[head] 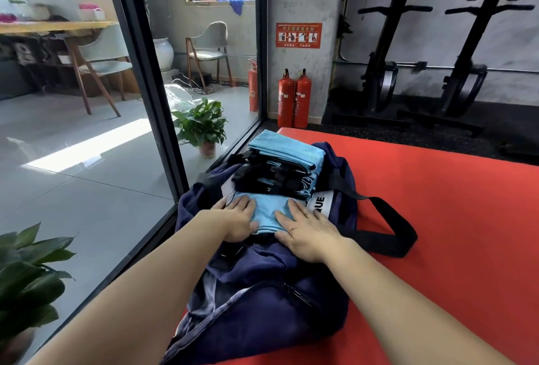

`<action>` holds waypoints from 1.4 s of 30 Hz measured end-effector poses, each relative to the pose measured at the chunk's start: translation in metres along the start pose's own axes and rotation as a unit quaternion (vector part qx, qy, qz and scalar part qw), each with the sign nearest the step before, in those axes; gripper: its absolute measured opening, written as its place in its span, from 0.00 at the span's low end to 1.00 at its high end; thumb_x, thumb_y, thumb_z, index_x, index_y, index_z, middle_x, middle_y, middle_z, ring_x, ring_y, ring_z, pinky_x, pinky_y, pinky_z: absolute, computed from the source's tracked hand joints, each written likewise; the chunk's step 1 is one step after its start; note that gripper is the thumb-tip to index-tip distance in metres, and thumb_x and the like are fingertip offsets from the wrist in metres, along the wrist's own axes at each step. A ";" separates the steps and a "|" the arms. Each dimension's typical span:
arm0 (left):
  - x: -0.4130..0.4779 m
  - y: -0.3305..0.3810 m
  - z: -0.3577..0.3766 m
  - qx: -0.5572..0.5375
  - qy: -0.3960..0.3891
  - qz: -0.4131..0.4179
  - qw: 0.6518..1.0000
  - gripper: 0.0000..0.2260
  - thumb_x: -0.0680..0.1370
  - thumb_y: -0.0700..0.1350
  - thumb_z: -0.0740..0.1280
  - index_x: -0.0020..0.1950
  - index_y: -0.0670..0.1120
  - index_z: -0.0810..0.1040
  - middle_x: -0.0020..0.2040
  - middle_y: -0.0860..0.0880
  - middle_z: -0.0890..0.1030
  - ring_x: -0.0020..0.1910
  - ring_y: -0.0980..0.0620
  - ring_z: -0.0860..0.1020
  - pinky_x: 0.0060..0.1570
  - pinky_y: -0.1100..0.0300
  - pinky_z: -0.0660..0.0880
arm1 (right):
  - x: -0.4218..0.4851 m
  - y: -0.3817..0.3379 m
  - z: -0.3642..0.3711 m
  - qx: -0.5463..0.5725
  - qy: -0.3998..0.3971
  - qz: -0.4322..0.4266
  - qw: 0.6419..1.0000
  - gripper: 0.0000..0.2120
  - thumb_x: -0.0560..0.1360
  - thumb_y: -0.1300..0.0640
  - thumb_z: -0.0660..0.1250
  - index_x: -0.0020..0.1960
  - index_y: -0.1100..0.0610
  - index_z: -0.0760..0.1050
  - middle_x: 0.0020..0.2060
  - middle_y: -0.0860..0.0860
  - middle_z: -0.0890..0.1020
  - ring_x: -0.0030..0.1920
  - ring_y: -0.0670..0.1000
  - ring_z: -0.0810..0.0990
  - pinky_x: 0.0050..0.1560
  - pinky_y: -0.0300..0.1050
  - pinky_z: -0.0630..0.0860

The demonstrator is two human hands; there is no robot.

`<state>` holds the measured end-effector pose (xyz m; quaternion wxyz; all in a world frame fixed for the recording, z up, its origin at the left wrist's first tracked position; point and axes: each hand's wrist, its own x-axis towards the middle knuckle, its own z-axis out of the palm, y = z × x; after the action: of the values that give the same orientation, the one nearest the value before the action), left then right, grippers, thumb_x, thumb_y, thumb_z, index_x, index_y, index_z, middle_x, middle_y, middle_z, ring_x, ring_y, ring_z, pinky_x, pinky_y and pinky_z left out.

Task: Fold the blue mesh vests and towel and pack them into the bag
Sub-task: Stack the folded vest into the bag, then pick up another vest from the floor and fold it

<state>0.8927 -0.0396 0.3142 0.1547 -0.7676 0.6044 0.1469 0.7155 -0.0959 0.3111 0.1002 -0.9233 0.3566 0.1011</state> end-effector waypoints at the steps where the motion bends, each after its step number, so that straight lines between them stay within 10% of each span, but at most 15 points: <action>1: 0.003 0.000 0.001 -0.002 0.002 0.000 1.000 0.28 0.85 0.55 0.46 0.80 0.46 0.38 0.80 0.46 0.38 0.79 0.51 0.39 0.76 0.50 0.37 | 0.001 0.000 0.002 -0.001 -0.011 0.004 1.000 0.28 0.83 0.41 0.46 0.80 0.47 0.44 0.79 0.53 0.39 0.78 0.51 0.38 0.77 0.53 0.41; 20: -0.078 0.032 -0.039 -0.009 0.078 0.019 0.997 0.27 0.85 0.55 0.43 0.80 0.46 0.38 0.80 0.49 0.38 0.78 0.53 0.38 0.77 0.53 0.37 | -0.098 0.038 -0.025 0.014 0.025 0.056 0.998 0.29 0.83 0.40 0.44 0.80 0.48 0.41 0.79 0.54 0.44 0.79 0.51 0.40 0.77 0.56 0.39; 42: -0.196 0.434 -0.030 0.031 0.037 0.311 0.949 0.25 0.85 0.55 0.46 0.80 0.54 0.40 0.81 0.51 0.43 0.79 0.49 0.50 0.76 0.44 0.48 | -0.461 0.200 0.030 0.003 0.056 0.377 0.924 0.34 0.81 0.45 0.56 0.80 0.53 0.44 0.74 0.54 0.67 0.79 0.56 0.49 0.75 0.61 0.49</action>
<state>0.4271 0.0250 0.3968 0.1022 -0.5409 0.8229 0.1409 0.2420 0.0608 0.3785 0.0375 -0.7245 0.6839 0.0780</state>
